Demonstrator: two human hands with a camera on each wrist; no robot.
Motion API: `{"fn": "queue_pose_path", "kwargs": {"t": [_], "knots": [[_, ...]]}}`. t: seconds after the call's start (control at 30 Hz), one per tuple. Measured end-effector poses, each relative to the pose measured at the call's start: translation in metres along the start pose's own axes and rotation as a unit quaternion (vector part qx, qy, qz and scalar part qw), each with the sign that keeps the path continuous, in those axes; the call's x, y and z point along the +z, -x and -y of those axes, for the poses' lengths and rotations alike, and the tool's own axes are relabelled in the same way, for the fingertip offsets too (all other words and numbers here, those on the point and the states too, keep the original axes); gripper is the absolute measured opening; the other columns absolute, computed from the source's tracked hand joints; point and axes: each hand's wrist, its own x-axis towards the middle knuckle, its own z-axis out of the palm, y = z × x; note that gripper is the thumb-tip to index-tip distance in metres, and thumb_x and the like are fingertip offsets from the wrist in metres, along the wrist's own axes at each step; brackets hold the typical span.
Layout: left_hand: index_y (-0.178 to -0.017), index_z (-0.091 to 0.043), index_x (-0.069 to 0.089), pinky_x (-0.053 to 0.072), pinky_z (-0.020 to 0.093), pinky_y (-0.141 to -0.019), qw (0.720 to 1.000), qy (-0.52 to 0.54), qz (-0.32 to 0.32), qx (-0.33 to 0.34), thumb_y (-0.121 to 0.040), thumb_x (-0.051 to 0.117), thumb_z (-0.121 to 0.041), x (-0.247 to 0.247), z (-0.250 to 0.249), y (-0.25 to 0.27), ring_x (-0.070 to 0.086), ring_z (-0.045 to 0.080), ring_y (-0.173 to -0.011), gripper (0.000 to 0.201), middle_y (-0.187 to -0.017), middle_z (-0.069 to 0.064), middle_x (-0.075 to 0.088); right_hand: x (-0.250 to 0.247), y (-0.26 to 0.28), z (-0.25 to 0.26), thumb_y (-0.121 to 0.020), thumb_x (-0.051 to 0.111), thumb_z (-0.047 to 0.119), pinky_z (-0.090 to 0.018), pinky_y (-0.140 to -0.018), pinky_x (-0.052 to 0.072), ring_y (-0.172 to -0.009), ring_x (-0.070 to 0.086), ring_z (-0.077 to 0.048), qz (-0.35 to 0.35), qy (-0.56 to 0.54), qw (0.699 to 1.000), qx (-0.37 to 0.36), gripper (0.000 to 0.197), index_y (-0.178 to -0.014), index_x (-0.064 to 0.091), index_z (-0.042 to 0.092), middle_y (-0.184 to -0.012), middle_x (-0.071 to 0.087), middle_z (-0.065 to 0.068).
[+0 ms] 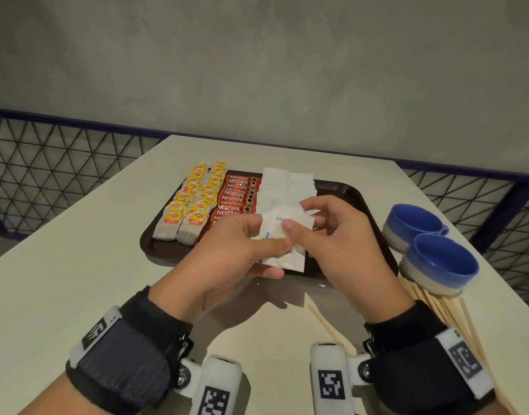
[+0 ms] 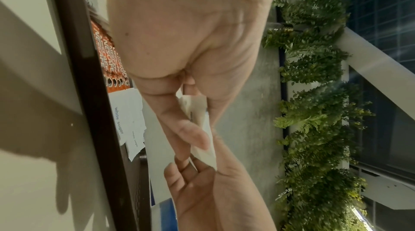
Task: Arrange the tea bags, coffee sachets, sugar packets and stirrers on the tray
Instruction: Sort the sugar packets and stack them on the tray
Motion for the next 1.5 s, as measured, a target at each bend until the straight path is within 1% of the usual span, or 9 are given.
{"fn": "queue_pose_path", "kwargs": {"t": [0.2,0.3,0.47,0.63,0.73,0.9,1.0,1.3,1.5], "knots": [[-0.108,-0.006,0.077,0.057,0.021,-0.056,0.999,0.027,-0.043,0.007,-0.095,0.067,-0.001,-0.001,-0.003,-0.002,0.077,0.014,-0.080,0.017,-0.106,0.008,0.080,-0.007,-0.004,0.001,-0.092,0.073,0.012,-0.026,-0.061,0.061,-0.081,0.075,-0.011,-0.026,-0.078,0.996,0.037,0.027,-0.115,0.064,0.021,-0.100,0.075,0.005],[-0.101,-0.006,0.076,0.057,0.022,-0.053,0.996,0.051,-0.072,0.009,-0.096,0.066,-0.003,-0.002,-0.005,-0.003,0.077,0.014,-0.076,0.012,-0.101,0.010,0.081,-0.006,-0.004,-0.001,-0.092,0.072,0.009,-0.033,-0.065,0.064,-0.088,0.076,-0.014,-0.019,-0.103,0.993,0.053,0.024,-0.112,0.064,0.022,-0.104,0.077,0.001],[-0.098,-0.008,0.074,0.056,0.024,-0.048,0.991,0.082,-0.107,0.007,-0.098,0.066,-0.006,-0.002,-0.007,-0.005,0.076,0.014,-0.070,0.008,-0.097,0.011,0.080,-0.006,-0.004,0.001,-0.092,0.073,0.013,-0.033,-0.065,0.064,-0.084,0.076,-0.012,-0.012,-0.095,0.994,0.059,0.024,-0.111,0.065,0.025,-0.107,0.075,-0.001],[-0.109,-0.007,0.070,0.057,0.026,-0.047,0.990,0.103,-0.100,-0.004,-0.101,0.062,-0.018,0.000,-0.008,-0.003,0.077,0.017,-0.071,0.015,-0.098,0.014,0.079,-0.005,-0.001,0.002,-0.092,0.073,0.022,-0.030,-0.063,0.062,-0.073,0.072,-0.020,0.003,-0.070,0.996,0.055,0.016,-0.107,0.068,0.026,-0.090,0.077,0.001],[-0.101,-0.011,0.074,0.058,0.026,-0.049,0.993,0.094,-0.072,0.000,-0.098,0.065,-0.030,-0.001,-0.009,-0.002,0.077,0.018,-0.075,0.022,-0.094,0.010,0.080,-0.005,0.000,0.003,-0.091,0.074,0.026,-0.033,-0.063,0.061,-0.070,0.070,-0.024,0.000,-0.047,0.998,0.044,0.014,-0.104,0.068,0.022,-0.083,0.074,-0.007],[-0.094,-0.009,0.078,0.058,0.023,-0.053,0.996,0.051,-0.065,0.016,-0.095,0.070,-0.016,-0.002,-0.003,-0.004,0.076,0.017,-0.079,0.011,-0.099,0.012,0.080,-0.003,-0.001,0.002,-0.089,0.075,0.028,-0.035,-0.061,0.061,-0.068,0.069,-0.021,-0.003,-0.035,0.999,0.038,0.020,-0.098,0.065,0.014,-0.083,0.072,-0.014],[-0.095,-0.008,0.078,0.058,0.025,-0.053,0.996,0.056,-0.072,0.014,-0.097,0.068,-0.016,-0.002,-0.002,-0.005,0.077,0.019,-0.081,0.013,-0.103,0.014,0.079,-0.004,-0.003,0.000,-0.090,0.075,0.027,-0.028,-0.058,0.059,-0.071,0.067,-0.022,-0.003,-0.057,0.996,0.066,0.020,-0.098,0.066,0.010,-0.090,0.073,-0.014],[-0.099,-0.007,0.077,0.059,0.025,-0.056,0.995,0.059,-0.079,0.024,-0.098,0.067,-0.012,-0.004,-0.005,-0.005,0.077,0.020,-0.083,0.012,-0.104,0.012,0.080,-0.018,-0.005,0.010,-0.094,0.067,0.005,-0.029,-0.057,0.046,-0.073,0.057,-0.021,0.037,-0.145,0.979,0.137,0.012,-0.104,0.072,0.003,-0.095,0.074,-0.018],[-0.104,-0.008,0.079,0.058,0.022,-0.060,0.985,0.085,-0.142,0.042,-0.098,0.066,-0.005,-0.022,-0.010,-0.011,0.072,0.024,-0.101,0.015,-0.121,0.013,0.073,-0.047,-0.044,0.013,-0.095,0.064,0.004,-0.028,-0.056,0.046,-0.065,0.058,-0.015,-0.075,-0.229,0.957,0.163,0.012,-0.106,0.065,0.008,-0.094,0.074,-0.013]]}}
